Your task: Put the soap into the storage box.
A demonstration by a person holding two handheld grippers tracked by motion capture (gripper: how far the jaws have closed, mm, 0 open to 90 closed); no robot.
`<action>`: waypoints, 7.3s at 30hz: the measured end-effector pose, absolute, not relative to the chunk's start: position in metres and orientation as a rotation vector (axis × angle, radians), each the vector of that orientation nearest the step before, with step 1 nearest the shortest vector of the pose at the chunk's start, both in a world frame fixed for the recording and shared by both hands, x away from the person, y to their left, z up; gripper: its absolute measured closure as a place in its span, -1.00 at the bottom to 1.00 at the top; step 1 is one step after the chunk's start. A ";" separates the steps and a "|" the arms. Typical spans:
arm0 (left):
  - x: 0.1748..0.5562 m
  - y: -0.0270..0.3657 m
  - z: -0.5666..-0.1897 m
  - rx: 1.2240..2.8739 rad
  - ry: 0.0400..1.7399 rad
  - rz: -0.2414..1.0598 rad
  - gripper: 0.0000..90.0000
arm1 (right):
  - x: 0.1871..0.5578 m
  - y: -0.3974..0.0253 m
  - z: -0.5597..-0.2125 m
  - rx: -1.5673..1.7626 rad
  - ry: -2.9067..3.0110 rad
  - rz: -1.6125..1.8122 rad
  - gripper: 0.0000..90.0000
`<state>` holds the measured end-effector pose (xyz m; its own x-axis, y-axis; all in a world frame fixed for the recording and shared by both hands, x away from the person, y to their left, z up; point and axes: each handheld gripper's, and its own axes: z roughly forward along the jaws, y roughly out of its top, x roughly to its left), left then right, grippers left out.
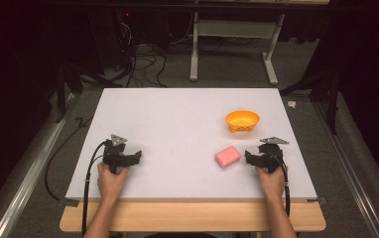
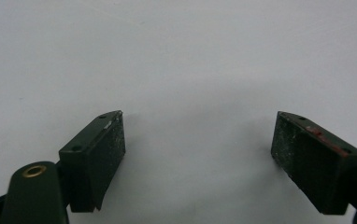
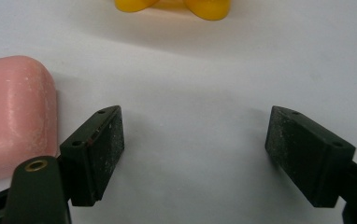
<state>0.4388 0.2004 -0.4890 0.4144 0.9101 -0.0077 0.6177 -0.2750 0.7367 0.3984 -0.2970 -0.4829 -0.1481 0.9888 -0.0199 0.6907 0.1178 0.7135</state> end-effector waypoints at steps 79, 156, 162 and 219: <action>0.439 0.201 -0.489 2.005 1.291 0.558 -0.60 | 0.374 -0.241 -0.449 1.459 2.042 1.034 -0.72; 0.439 0.201 -0.489 2.004 1.292 0.558 -0.60 | 0.382 -0.215 -0.455 1.436 2.145 0.944 -0.69; 0.439 0.201 -0.489 2.004 1.292 0.557 -0.60 | 0.380 -0.217 -0.449 1.427 2.147 0.951 -0.70; 0.439 0.200 -0.489 2.002 1.292 0.559 -0.60 | 0.385 -0.244 -0.393 1.460 2.077 1.075 -0.69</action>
<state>0.4390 0.2004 -0.4889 0.4148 0.9099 -0.0077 0.6178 -0.2755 0.7365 0.3854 -0.2443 -0.3929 -0.3865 0.9151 0.1153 0.6222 0.1664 0.7649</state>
